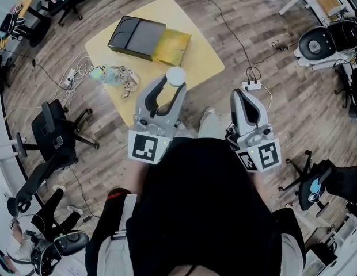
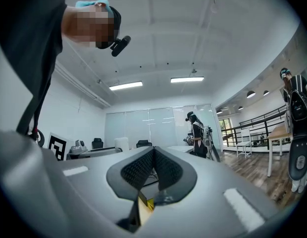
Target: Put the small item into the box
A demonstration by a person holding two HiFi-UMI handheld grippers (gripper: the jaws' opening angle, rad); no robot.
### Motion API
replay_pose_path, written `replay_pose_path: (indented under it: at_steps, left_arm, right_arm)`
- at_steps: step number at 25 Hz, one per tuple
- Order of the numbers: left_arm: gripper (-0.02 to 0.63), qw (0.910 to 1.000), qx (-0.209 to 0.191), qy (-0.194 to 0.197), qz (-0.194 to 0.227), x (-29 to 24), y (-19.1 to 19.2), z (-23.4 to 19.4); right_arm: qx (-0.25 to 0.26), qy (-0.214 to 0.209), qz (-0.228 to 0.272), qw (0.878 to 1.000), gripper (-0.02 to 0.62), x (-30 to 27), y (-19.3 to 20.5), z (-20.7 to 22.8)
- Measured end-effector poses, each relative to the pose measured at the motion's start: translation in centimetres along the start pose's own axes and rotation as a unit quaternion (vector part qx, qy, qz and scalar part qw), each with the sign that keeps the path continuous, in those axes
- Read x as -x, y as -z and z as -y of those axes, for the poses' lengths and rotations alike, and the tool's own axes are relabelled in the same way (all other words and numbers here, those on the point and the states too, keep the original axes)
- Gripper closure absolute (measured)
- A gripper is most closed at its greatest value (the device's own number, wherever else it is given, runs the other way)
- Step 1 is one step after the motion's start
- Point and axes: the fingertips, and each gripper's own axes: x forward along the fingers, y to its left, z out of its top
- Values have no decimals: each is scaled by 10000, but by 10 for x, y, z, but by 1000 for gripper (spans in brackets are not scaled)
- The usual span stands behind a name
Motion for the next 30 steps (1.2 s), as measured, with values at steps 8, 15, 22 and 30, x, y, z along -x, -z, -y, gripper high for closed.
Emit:
replay_pose_path:
  at_steps: [8,15,22,30]
  left_arm:
    - [440,9994,-80,-325,-47,-8,3,-25]
    - [440,9977,-127,-651,-169,-35,12,-49]
    - [440,9947,-186,-982,-250,-70,19,-69]
    - [440,9880,-173,-1501,-336,-112,23,-91]
  right_arm:
    - [-39,-370,21,9993,594,-36,4,5]
    - [-148,-755,-106,9970,594,-82,10,27]
    - [-163,-1160,-185,9929,594,-128,12,56]
    - [-180,-1719,-305,9845,594,-179,8,88]
